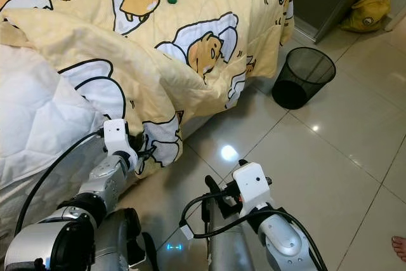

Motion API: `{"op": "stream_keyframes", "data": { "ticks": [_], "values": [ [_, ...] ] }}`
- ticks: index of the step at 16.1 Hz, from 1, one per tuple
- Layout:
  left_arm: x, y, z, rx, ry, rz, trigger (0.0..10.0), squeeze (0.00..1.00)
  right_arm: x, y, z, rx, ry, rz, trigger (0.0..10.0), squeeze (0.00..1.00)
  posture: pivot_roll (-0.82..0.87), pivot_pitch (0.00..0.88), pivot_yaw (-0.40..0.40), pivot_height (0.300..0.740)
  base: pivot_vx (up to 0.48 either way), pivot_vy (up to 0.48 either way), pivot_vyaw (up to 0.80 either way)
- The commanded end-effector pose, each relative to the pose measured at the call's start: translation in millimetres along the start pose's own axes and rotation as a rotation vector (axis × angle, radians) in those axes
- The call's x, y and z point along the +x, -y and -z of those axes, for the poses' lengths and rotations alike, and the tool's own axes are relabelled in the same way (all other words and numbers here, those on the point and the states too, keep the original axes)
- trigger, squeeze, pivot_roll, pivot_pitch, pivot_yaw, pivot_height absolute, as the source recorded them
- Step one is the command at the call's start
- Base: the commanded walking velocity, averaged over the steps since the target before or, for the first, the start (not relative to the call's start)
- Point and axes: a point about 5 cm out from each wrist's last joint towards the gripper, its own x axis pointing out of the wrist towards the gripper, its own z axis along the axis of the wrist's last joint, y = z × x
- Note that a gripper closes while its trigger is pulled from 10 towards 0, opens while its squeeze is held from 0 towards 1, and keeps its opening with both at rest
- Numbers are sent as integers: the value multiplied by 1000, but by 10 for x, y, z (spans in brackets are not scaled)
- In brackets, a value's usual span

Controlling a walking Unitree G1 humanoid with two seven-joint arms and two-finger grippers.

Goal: Clean up the room

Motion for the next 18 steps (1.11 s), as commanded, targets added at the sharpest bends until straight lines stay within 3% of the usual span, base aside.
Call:
{"op": "stream_keyframes", "data": {
  "ticks": [1, 6, 9, 10, 13, 18],
  "values": [
    [-1, 44, 40, 4, -18, 11, 0, 0, -25, 12, 48, 7, -26, 0, 10000, 0, -350, 222, -43, 630, 0, 0, 0],
    [-9, 39, 66, 26, -25, 3, 0, 0, -29, 16, 47, 4, -29, 2, 10000, 0, -354, 222, -43, 630, 0, 0, 0],
    [-33, 1, 146, 152, -66, -4, 0, 0, -21, 14, 41, 4, -29, 1, 10000, 0, -353, 222, -43, 630, 0, 0, 0],
    [-66, -84, 219, 198, -89, -52, 10000, 0, -20, 14, 43, 4, -30, 1, 10000, 0, -353, 222, -43, 630, 0, 0, 0],
    [-121, -189, 322, 209, -114, -98, 10000, 0, -18, 16, 48, 4, -33, -2, 10000, 0, -350, 224, -44, 630, 0, 0, 0],
    [-164, -218, 426, 211, -145, -128, 10000, 0, -25, 4, 61, 4, -38, -11, 10000, 0, -348, 224, -47, 630, -473, 0, 0]
  ]
}}
